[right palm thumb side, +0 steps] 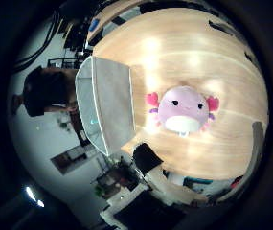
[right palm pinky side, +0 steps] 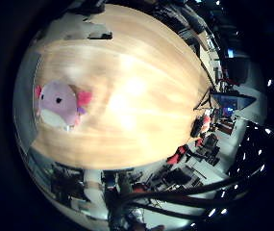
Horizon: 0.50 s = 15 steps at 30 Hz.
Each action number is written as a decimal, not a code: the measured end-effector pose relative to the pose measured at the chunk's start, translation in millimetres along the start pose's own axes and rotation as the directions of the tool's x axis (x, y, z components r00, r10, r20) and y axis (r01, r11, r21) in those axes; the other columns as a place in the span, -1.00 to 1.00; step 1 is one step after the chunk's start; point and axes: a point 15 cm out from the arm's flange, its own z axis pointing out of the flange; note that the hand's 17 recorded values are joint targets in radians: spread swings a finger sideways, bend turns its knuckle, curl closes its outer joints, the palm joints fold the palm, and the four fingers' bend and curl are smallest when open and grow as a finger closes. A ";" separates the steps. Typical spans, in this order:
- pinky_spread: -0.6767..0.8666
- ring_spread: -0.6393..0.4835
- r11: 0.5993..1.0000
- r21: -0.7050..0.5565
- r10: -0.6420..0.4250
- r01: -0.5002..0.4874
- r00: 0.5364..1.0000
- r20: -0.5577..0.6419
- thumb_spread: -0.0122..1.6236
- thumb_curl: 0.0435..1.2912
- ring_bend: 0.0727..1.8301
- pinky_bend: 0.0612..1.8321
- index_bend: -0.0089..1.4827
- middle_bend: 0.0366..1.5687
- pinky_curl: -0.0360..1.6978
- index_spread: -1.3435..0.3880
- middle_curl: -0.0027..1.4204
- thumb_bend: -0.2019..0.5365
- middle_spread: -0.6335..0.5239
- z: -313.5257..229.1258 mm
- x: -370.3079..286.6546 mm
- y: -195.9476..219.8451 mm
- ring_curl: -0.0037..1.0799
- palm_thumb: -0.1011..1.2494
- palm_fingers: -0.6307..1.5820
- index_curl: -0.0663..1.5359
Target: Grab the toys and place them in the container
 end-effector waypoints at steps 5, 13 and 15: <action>0.33 0.22 1.000 0.004 -0.010 0.010 1.000 -0.005 0.21 -0.61 -0.13 0.40 -0.77 -0.57 -0.91 0.10 -0.46 -0.53 0.04 31.0 -5.3 -3.1 -0.58 -0.38 -0.37 -0.59; 0.36 0.27 0.999 -0.003 -0.032 0.032 0.999 -0.013 0.20 -0.61 -0.17 0.38 -0.77 -0.60 -0.91 0.10 -0.47 -0.53 0.05 79.6 -20.0 -5.3 -0.58 -0.37 -0.37 -0.57; 0.36 0.27 0.999 0.003 -0.034 0.034 0.999 -0.013 0.19 -0.61 -0.18 0.38 -0.77 -0.61 -0.91 0.10 -0.47 -0.53 0.05 90.3 -21.7 -6.5 -0.58 -0.36 -0.37 -0.57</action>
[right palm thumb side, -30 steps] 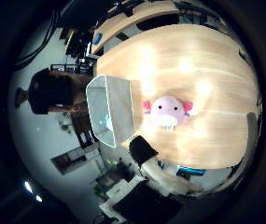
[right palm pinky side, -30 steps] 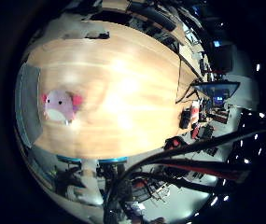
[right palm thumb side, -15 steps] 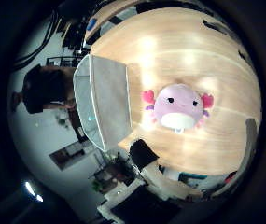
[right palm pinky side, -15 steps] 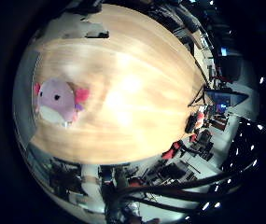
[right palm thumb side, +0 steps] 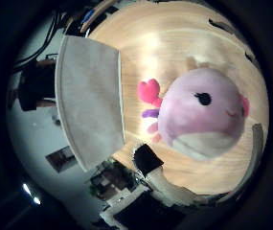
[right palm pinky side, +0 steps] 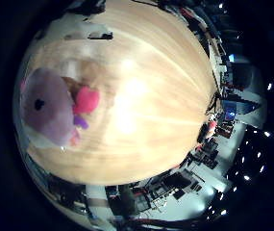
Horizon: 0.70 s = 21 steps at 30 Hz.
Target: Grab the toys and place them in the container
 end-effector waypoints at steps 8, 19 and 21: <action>0.37 0.27 1.000 -0.025 0.003 -0.003 1.000 -0.004 0.19 -0.61 -0.19 0.36 -0.78 -0.62 -0.91 0.10 -0.48 -0.53 0.05 43.7 -6.0 6.1 -0.57 -0.36 -0.37 -0.57; -0.35 -0.22 1.000 -0.006 0.013 -0.013 1.000 -0.005 0.24 -0.58 0.11 0.67 -0.85 -0.58 -0.82 0.11 -0.45 -0.40 -0.16 64.2 -1.8 -6.7 -0.43 -0.11 0.02 -0.63; -0.50 -0.35 1.000 -0.003 0.017 -0.017 1.000 -0.003 0.28 -0.54 0.19 0.75 -0.83 -0.49 -0.76 0.11 -0.41 -0.21 -0.27 63.8 -0.8 -7.2 -0.37 0.13 0.15 -0.64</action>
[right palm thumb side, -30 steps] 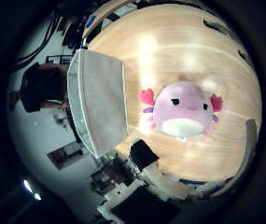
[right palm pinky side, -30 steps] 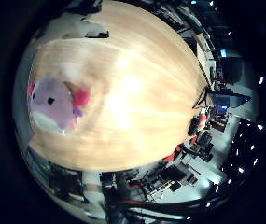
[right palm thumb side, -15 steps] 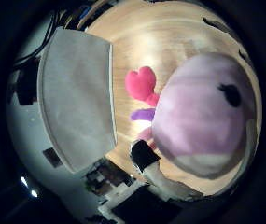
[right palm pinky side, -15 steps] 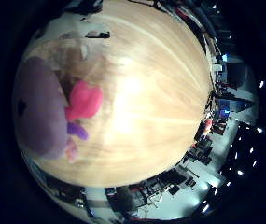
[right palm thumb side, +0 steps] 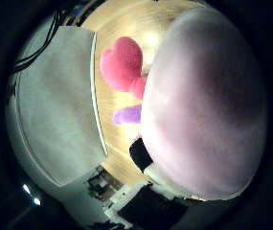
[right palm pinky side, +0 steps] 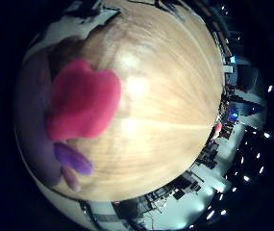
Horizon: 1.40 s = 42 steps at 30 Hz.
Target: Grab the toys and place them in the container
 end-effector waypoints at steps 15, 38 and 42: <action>-0.83 -0.48 0.980 0.198 0.041 -0.038 0.999 -0.008 0.24 -0.43 0.27 0.42 -0.57 -0.18 -0.70 -0.02 -0.17 0.05 -0.59 -75.8 17.7 -12.9 -0.19 0.78 0.60 -0.45; -0.89 -0.48 0.922 0.379 -0.107 0.079 0.993 0.055 0.18 -0.39 0.25 0.29 -0.68 -0.19 -0.59 -0.07 -0.05 -0.35 -0.64 -248.4 -86.8 11.7 -0.14 0.94 0.60 -0.23; -0.89 -0.48 0.916 0.381 -0.161 0.127 0.985 0.058 0.19 -0.39 0.25 0.28 -0.70 -0.20 -0.58 -0.07 -0.03 -0.41 -0.64 -275.1 -127.6 22.2 -0.13 0.96 0.60 -0.19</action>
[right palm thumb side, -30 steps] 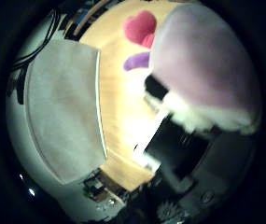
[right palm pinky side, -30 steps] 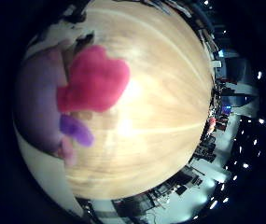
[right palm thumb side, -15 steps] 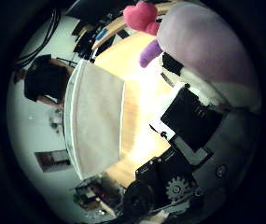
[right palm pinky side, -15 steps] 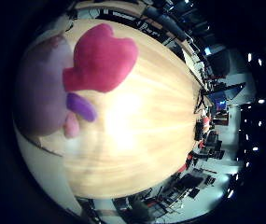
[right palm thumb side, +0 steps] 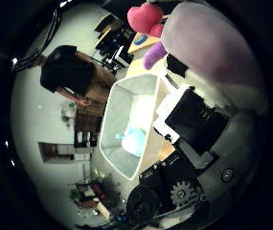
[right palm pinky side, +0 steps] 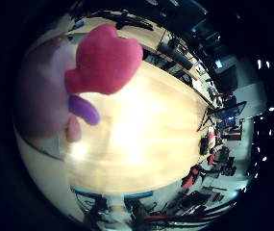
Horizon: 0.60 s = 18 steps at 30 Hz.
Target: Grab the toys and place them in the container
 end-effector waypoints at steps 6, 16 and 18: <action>-0.90 -0.48 0.997 -0.024 -0.072 0.073 0.997 0.030 0.19 -0.37 0.25 0.25 -0.74 -0.21 -0.57 -0.08 -0.01 -0.46 -0.64 -15.5 -61.9 -0.6 -0.13 0.97 0.60 -0.15; -0.90 -0.48 0.967 -0.114 -0.219 0.228 0.972 0.086 0.19 -0.36 0.27 0.25 -0.77 -0.21 -0.54 -0.08 0.02 -0.47 -0.64 13.3 -168.6 32.7 -0.11 0.97 0.59 -0.12; -0.90 -0.48 0.961 -0.133 -0.233 0.243 0.968 0.091 0.19 -0.35 0.27 0.25 -0.77 -0.21 -0.54 -0.08 0.02 -0.47 -0.64 22.5 -180.8 37.4 -0.11 0.97 0.58 -0.12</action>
